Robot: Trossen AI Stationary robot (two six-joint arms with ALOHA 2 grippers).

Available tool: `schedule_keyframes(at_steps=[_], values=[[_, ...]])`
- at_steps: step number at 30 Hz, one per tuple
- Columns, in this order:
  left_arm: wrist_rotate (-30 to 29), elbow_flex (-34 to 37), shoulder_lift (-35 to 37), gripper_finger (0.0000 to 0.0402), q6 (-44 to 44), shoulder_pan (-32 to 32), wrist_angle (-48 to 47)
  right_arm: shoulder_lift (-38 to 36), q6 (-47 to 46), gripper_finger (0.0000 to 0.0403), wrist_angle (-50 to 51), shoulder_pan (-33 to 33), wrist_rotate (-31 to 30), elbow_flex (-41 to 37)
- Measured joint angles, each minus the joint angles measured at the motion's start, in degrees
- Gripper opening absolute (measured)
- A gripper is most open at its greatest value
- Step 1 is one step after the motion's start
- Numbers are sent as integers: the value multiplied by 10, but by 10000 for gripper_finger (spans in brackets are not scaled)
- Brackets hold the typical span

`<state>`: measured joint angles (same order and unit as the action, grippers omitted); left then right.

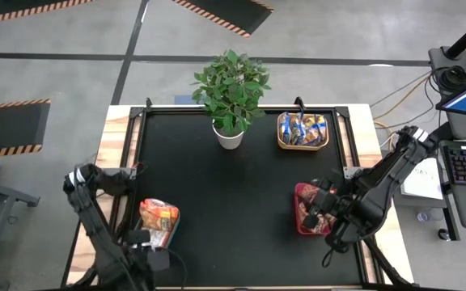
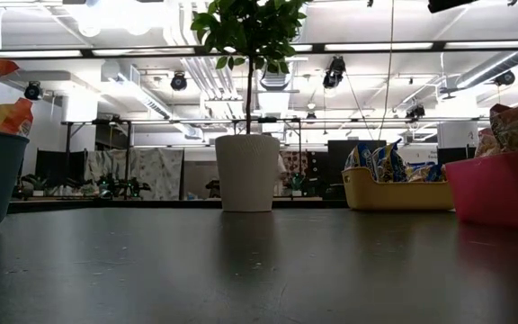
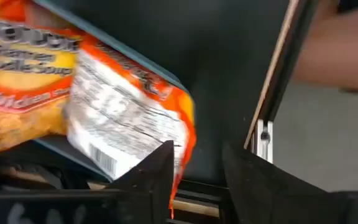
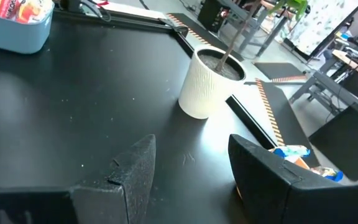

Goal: Sort Maruchan noodles
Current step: Adjust the orange noodle pack into the blue bin

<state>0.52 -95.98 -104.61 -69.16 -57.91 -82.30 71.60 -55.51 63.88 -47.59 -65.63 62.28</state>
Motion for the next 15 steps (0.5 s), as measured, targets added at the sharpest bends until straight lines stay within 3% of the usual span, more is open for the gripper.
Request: schedule_keyframes(at_steps=[7, 15], values=[[-11, -10, -51, 161, 13, -35, -15, 13, 0, 194, -1, 0, 0, 0], [-31, -7, -64, 162, -11, -55, -60, 13, 0, 194, -14, 0, 0, 0]])
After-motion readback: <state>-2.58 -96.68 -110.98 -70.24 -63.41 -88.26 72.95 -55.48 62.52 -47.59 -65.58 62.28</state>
